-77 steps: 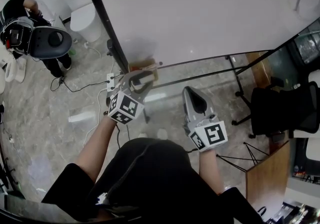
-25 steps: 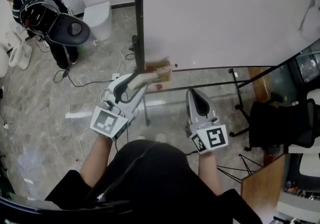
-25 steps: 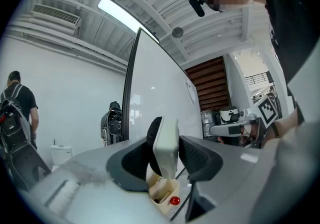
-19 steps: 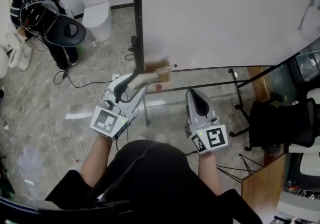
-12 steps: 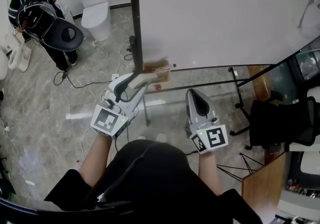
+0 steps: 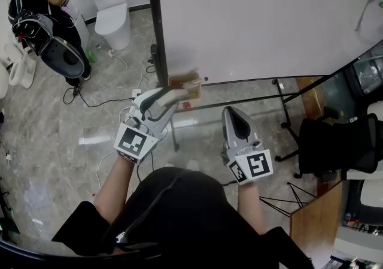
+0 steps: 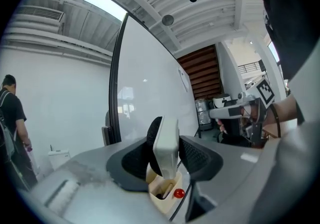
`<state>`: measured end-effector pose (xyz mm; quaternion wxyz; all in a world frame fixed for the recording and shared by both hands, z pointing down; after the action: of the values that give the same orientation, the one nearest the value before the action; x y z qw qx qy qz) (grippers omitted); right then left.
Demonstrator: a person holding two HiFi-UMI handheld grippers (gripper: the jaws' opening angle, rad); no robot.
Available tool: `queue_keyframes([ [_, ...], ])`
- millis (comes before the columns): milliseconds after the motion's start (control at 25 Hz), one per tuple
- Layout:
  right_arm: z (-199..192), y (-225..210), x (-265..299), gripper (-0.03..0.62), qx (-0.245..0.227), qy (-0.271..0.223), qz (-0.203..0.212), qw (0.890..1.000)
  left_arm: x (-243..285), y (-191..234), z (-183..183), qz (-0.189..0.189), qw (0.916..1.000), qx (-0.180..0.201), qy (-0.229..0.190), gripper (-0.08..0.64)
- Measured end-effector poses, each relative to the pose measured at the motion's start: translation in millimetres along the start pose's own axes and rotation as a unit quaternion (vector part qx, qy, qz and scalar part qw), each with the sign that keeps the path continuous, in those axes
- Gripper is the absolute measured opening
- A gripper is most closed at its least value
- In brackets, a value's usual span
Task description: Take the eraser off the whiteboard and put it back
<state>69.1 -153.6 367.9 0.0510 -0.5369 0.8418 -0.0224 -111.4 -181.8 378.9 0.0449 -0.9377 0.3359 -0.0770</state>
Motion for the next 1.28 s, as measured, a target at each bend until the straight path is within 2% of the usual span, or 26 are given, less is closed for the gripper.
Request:
queue_keyframes([
  [120, -1, -3, 0, 0.009, 0.000, 0.002, -0.003, 1.000, 7, 0, -4, -0.007, 1.0000, -0.001, 0.006, 0.186],
  [280, -2, -6, 0, 0.009, 0.000, 0.004, -0.006, 1.000, 19, 2, -15, -0.027, 0.9990, 0.025, 0.024, 0.186],
  [680, -3, -19, -5, 0.009, 0.002, 0.007, -0.023, 1.000, 51, 1, -35, -0.060, 0.9949, 0.051, 0.063, 0.186],
  [1280, -7, -36, -8, 0.009, 0.002, 0.013, -0.050, 0.999, 87, -2, -81, -0.103, 0.9806, 0.086, 0.143, 0.187],
])
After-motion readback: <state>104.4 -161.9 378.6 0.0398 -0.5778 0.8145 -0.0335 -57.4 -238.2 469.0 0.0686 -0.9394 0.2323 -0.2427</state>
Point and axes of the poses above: the fingertips, and each gripper's own axes: x forward along the fingers, y to its left, z out of its top, the point moved 3 cm from there along -x, backward along the fingers, and after that the axes turned 11 degrees about -z, right-handed, at the moved point
